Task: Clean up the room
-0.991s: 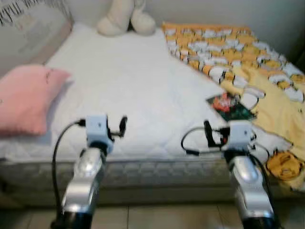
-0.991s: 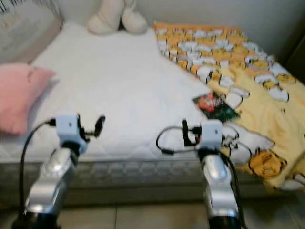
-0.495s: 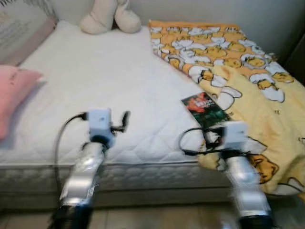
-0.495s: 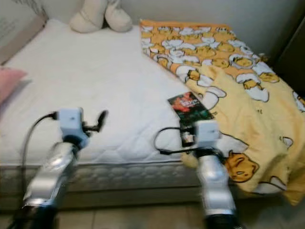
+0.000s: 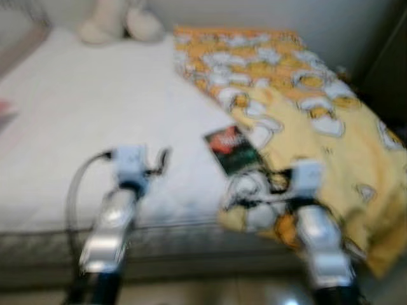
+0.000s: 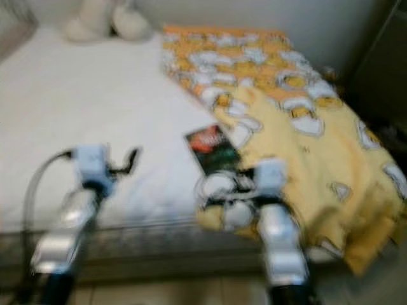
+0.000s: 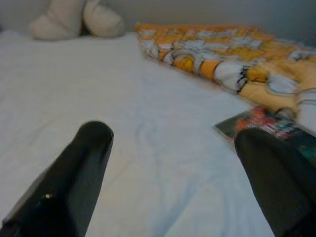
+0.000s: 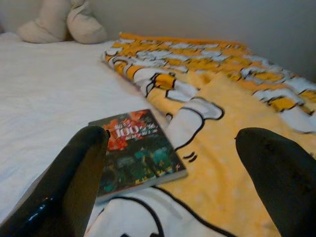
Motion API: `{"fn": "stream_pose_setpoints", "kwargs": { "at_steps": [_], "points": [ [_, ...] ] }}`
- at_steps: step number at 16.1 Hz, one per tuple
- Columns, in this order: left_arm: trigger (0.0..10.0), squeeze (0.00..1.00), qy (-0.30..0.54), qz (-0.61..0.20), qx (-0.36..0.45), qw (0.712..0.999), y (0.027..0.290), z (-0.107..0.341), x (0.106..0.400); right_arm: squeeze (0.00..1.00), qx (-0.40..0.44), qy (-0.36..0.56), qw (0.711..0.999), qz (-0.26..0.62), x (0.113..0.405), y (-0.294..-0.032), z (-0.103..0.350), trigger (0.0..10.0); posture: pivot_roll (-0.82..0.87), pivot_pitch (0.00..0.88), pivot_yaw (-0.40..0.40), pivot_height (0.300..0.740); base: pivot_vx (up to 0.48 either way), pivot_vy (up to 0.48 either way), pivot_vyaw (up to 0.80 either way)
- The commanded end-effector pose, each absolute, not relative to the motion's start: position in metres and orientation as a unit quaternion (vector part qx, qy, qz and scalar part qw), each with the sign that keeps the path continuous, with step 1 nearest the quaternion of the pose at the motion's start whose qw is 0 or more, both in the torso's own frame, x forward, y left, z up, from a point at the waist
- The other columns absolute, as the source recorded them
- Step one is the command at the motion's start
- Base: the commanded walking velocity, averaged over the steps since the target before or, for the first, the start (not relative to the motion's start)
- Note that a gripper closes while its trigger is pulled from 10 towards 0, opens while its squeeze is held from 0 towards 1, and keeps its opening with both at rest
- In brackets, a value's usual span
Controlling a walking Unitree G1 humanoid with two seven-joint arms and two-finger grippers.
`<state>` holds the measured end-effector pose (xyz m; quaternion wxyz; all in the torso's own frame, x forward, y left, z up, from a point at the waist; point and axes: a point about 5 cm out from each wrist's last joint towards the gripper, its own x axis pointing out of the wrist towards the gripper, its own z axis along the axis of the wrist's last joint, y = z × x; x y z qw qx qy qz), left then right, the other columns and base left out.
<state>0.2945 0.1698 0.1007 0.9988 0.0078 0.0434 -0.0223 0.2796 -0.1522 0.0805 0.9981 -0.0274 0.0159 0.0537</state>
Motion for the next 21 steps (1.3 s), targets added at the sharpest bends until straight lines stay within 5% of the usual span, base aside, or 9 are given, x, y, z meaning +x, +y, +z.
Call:
{"fn": "stream_pose_setpoints", "kwargs": {
  "at_steps": [1, 6, 14, 21],
  "points": [
    [10.0, 0.0, 0.036, -0.028, 0.026, 0.999, 0.163, 0.104, 0.297, 0.0, -0.039, 0.01, 0.998, 0.039, 0.282, -0.163, 0.085, 10.0, -0.06, 0.0, 0.012, 0.74, 0.334, -0.341, 0.0],
    [10.0, 0.0, 0.035, -0.026, 0.016, 0.999, 0.162, 0.106, 0.301, 0.0, -0.037, 0.017, 0.998, 0.041, 0.281, -0.161, 0.083, 10.0, -0.07, 0.0, 0.014, 0.74, 0.0, 0.0, -0.73],
    [10.0, 0.0, 0.038, -0.038, 0.017, 0.998, 0.159, 0.109, 0.31, 0.0, -0.034, 0.015, 0.999, 0.039, 0.281, -0.159, 0.082, 10.0, -0.07, 0.0, 0.024, 0.74, 0.138, 0.415, -0.7],
    [10.0, 0.0, 0.035, -0.064, 0.032, 0.997, 0.148, 0.114, 0.317, 0.0, -0.037, 0.013, 0.998, 0.043, 0.279, -0.157, 0.082, 10.0, -0.08, 0.0, 0.03, 0.74, 0.454, 0.051, 0.0]
  ]
}}
